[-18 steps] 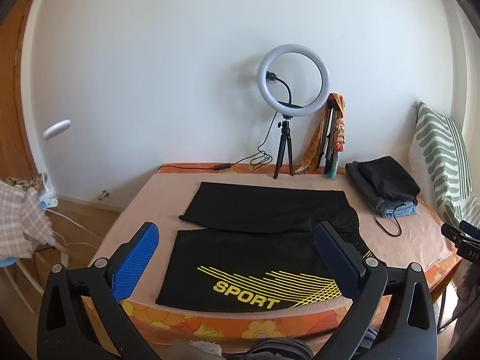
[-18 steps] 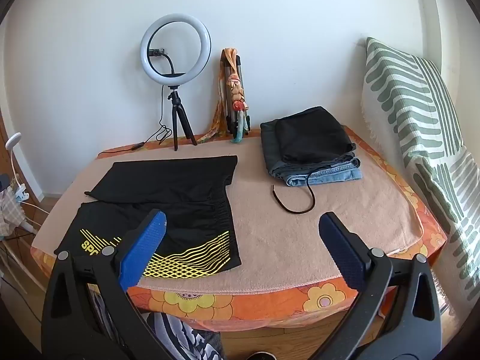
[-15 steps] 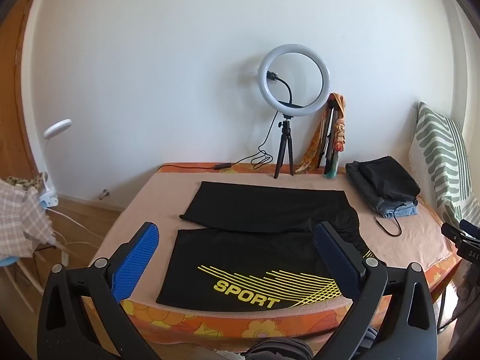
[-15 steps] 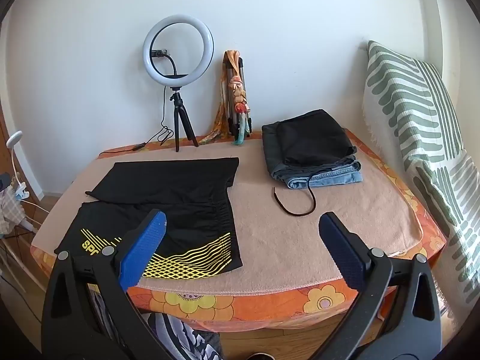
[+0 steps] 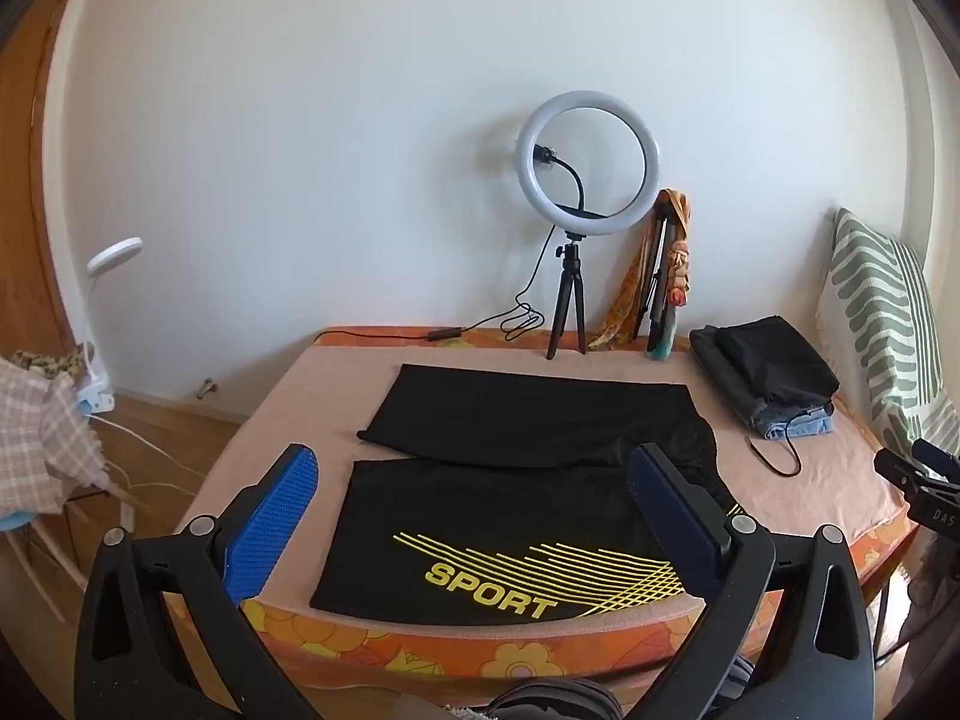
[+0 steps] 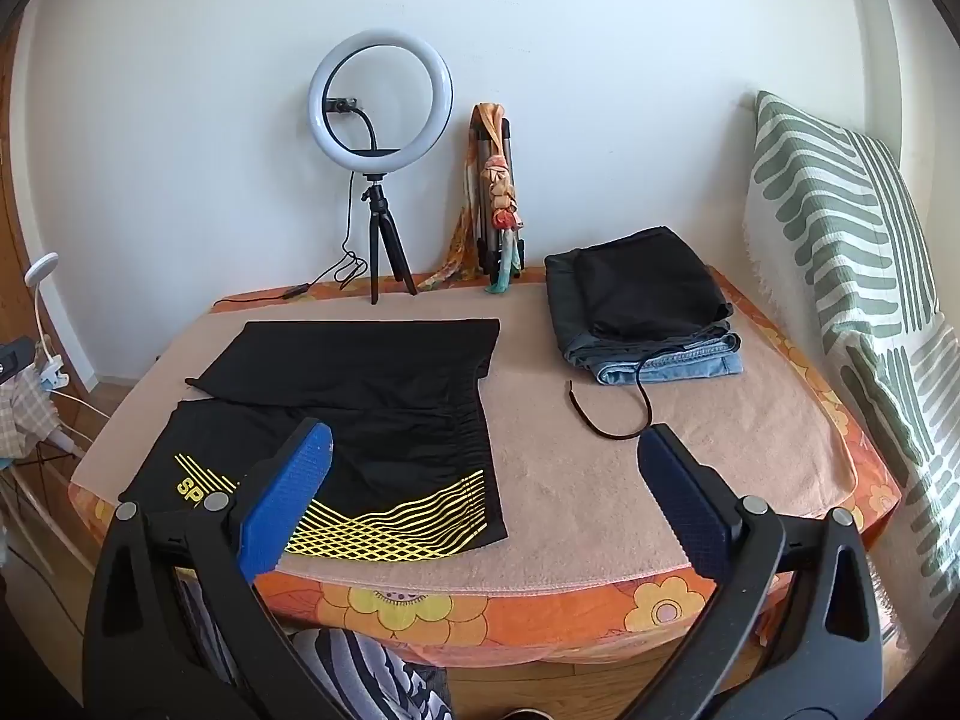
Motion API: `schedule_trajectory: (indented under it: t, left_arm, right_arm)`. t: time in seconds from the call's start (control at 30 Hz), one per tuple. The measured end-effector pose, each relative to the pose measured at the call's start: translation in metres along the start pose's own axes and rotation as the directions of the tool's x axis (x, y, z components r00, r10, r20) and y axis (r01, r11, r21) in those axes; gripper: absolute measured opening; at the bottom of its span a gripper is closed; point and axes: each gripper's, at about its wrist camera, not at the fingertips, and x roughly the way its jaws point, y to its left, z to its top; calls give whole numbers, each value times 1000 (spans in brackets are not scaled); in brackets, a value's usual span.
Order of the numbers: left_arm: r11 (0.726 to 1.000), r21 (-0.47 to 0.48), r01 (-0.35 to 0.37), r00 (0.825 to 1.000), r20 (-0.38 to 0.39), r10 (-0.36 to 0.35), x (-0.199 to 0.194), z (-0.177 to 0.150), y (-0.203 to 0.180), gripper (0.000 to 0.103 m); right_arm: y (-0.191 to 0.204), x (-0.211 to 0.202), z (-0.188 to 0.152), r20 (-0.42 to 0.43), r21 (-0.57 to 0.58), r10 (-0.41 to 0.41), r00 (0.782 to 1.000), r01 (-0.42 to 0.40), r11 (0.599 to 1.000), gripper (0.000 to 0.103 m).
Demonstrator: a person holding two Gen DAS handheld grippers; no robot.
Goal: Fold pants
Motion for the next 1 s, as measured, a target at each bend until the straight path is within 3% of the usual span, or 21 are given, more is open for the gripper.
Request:
schedule_trajectory:
  t: [1.0]
  left_arm:
    - [1000,12,4,1000,8,-4,-2,4,-4,103]
  right_arm:
    - [0,0,-1,4,9,1,1000,-2,1000,103]
